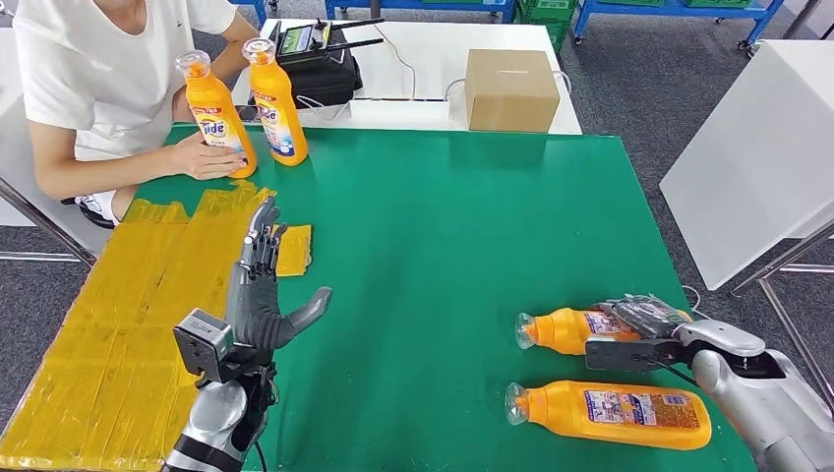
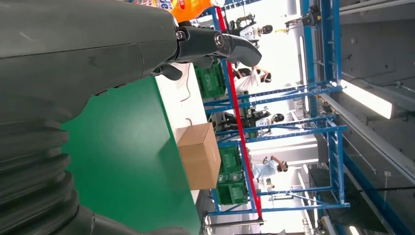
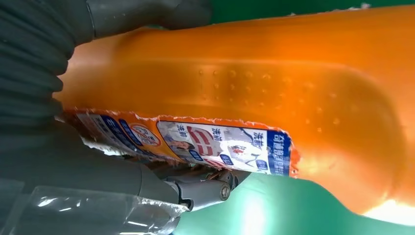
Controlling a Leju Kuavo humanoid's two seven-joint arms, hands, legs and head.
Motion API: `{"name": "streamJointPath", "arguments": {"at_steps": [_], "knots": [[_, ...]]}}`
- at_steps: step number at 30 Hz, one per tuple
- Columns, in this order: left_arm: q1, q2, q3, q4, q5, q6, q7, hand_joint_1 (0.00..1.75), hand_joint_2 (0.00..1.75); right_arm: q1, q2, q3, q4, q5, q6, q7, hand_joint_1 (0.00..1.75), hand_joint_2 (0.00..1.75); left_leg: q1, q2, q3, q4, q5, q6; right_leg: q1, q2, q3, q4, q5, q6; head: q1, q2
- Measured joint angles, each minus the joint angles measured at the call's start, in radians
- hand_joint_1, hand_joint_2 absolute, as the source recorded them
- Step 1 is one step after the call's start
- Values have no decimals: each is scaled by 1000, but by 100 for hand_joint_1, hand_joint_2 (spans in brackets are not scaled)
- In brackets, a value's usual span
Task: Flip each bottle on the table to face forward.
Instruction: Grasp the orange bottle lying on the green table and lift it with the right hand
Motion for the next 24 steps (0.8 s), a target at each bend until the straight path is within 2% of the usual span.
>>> {"name": "streamJointPath", "arguments": {"at_steps": [4, 8, 12, 17, 20, 24], "knots": [[-5, 1, -4, 6, 0, 8, 1, 0, 175, -7, -18, 36, 8, -12, -71, 54, 175, 175, 0, 0, 0, 0, 0, 0, 0, 0, 0, 0, 0, 0, 0, 0], [7, 2, -4, -5, -23, 18, 19, 0, 175, 2, 10, 36, 17, 68, -281, 155, 175, 175, 0, 1, -1, -1, 0, 0, 1, 1, 0, 0, 0, 0, 0, 0], [29, 1, -4, -36, -59, 8, 47, 0, 175, 40, 108, -31, 6, 214, -519, 265, 175, 175, 1, 2, -1, -1, 0, 0, 1, 2, -1, 1, 0, 0, 0, 0], [50, -4, -4, -64, -85, 0, 61, 0, 175, 120, 279, -206, -99, 310, -778, 271, 175, 175, 2, 1, -4, -1, 0, 0, 2, 1, -4, 1, -1, 0, 0, 0], [54, -5, -4, -67, -89, 0, 62, 0, 175, 150, 353, -296, -163, 331, -857, 262, 175, 175, 2, 0, -6, -1, 0, 0, 2, 0, -6, 1, -1, -1, 0, 0], [57, -6, -9, -67, -94, -1, 63, 0, 175, 192, 423, -386, -239, 320, -952, 210, 175, 175, 1, 0, -8, -1, 0, 0, 1, 0, -7, 1, -1, -1, 0, 0]]}}
